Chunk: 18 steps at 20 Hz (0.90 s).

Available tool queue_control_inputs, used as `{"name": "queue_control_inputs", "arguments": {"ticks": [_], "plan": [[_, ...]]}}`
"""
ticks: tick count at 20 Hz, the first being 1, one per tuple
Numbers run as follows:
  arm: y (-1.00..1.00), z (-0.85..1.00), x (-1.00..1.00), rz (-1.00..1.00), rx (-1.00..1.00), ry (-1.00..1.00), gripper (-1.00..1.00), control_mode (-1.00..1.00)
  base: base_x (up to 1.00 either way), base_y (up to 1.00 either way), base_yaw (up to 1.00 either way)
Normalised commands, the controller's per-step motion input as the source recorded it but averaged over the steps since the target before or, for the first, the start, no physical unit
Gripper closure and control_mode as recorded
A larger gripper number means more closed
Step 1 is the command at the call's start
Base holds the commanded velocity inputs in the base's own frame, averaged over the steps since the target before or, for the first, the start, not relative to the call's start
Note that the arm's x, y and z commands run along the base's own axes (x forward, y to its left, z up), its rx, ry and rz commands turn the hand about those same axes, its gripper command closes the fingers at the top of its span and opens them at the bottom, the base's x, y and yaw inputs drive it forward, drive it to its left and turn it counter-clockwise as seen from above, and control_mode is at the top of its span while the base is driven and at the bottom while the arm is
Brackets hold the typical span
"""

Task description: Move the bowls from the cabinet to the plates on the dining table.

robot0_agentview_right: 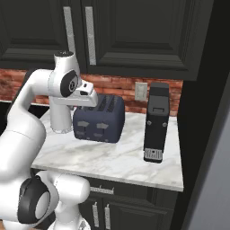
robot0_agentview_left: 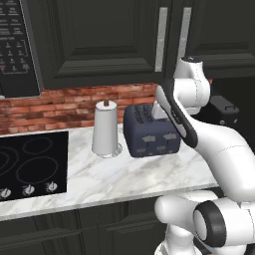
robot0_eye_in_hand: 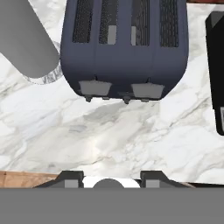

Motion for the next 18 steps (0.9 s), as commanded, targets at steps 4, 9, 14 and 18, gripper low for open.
{"name": "queue_control_inputs", "arguments": {"ticks": [4,9,14,18], "plan": [[0.00,0.09,-0.07,0.00,0.00,-0.02,-1.00,-1.00,0.00,0.00,0.00],[0.00,0.22,-0.24,0.00,0.00,-0.11,-1.00,-1.00,0.00,0.00,0.00],[0.00,0.32,-0.27,0.00,-0.04,-0.16,-1.00,-1.00,0.00,0.00,0.00],[0.00,0.37,-0.28,0.00,-0.06,-0.20,-1.00,-1.00,0.00,0.00,0.00]]}}
